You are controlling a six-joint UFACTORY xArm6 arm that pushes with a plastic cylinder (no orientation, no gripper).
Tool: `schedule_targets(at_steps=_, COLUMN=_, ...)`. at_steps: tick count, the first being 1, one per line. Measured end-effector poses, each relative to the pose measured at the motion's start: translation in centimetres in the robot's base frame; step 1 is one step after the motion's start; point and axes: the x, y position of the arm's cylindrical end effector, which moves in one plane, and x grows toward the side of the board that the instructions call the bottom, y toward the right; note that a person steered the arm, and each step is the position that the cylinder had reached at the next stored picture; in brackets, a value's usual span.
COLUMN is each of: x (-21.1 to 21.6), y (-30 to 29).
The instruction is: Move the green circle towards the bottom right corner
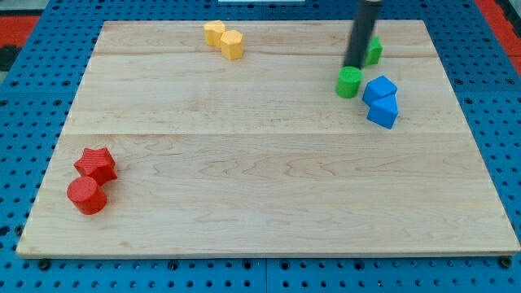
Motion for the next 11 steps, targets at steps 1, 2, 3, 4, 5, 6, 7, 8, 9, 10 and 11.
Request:
schedule_targets(at_steps=1, x=1.3, y=-2.3)
schedule_targets(at_steps=2, x=2.5, y=-2.5)
schedule_targets(at_steps=3, x=1.1, y=-2.2)
schedule_targets(at_steps=4, x=1.5, y=0.8)
schedule_targets(at_steps=5, x=2.5, y=0.9)
schedule_targets(at_steps=6, x=2.5, y=1.3)
schedule_targets(at_steps=7, x=2.5, y=3.1)
schedule_targets(at_steps=8, x=2.5, y=3.9)
schedule_targets(at_steps=9, x=2.5, y=4.2)
schedule_targets(at_steps=10, x=2.6, y=5.1)
schedule_targets(at_steps=11, x=4.9, y=4.2)
